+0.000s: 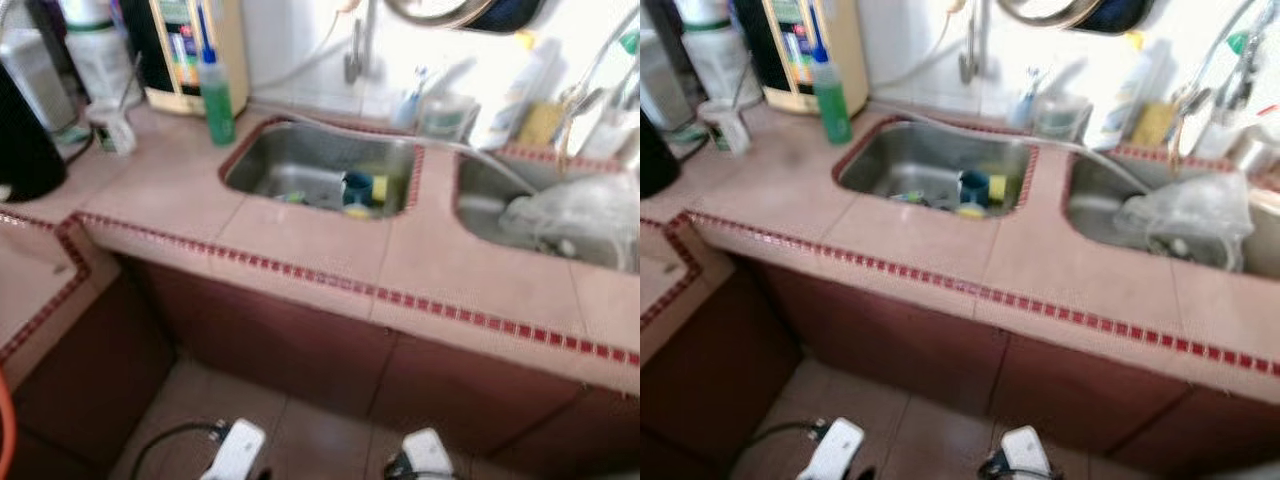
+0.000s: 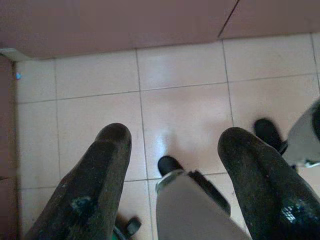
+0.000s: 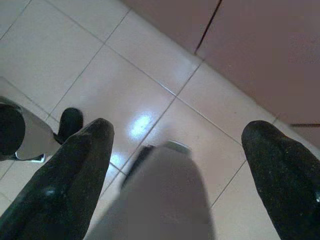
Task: Kitchen organization
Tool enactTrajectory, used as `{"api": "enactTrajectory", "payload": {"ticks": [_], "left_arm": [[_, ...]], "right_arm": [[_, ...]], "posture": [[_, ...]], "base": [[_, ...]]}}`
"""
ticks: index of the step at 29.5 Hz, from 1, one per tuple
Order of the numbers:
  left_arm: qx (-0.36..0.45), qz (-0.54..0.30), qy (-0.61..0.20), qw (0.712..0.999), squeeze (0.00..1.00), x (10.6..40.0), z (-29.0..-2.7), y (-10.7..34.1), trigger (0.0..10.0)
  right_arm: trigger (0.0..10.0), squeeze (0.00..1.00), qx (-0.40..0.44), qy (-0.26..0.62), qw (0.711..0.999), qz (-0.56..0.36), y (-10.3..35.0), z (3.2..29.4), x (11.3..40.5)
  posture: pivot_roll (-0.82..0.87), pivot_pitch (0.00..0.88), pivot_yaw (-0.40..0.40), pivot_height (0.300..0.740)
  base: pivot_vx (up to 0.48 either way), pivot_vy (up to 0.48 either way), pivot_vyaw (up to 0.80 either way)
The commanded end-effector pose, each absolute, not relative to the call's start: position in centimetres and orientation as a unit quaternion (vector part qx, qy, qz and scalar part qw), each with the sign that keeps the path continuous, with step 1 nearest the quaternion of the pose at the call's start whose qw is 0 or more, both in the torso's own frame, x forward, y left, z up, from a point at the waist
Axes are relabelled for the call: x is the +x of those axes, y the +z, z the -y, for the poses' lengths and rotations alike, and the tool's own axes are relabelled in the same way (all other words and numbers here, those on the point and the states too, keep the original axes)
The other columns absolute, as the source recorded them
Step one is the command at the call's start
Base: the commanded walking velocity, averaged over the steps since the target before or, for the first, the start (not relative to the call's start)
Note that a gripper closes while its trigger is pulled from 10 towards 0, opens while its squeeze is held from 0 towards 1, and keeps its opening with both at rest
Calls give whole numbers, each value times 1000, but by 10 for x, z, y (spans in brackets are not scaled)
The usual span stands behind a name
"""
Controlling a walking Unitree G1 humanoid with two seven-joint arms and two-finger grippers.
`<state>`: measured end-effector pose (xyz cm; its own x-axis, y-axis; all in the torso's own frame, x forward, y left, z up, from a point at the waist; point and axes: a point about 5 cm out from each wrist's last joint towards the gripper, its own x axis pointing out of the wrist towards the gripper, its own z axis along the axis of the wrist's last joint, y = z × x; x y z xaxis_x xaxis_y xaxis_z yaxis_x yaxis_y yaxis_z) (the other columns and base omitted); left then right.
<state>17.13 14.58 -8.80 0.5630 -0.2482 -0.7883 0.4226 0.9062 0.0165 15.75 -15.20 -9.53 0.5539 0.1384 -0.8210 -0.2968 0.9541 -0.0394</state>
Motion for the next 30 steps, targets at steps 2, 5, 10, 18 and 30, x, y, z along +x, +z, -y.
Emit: {"api": "enactTrajectory", "payload": {"ticks": [2,5,10,18,30], "left_arm": [[87,-430,-193,878,0,171,-136,-89,10000],[96,-432,-194,876,0,171,-136,-89,10000],[97,-433,-195,875,0,171,-137,-89,10000],[100,-438,-193,872,0,169,-139,-90,10000],[120,-444,-210,863,0,162,-139,-93,10000]], "right_arm": [[10000,0,-94,114,874,-462,-96,162,155],[10000,0,-94,113,874,-462,-96,163,155],[10000,0,-91,106,873,-468,-97,164,153],[10000,0,-91,105,871,-472,-98,166,152],[10000,0,-97,111,868,-475,-98,165,150]], "posture": [[-105,26,39,740],[-106,26,39,740],[-106,23,37,740],[-103,21,34,740],[-102,23,32,740]], "base": [[0,0,0],[0,0,0],[0,0,-139],[0,0,-694],[0,-120,-688]]}}
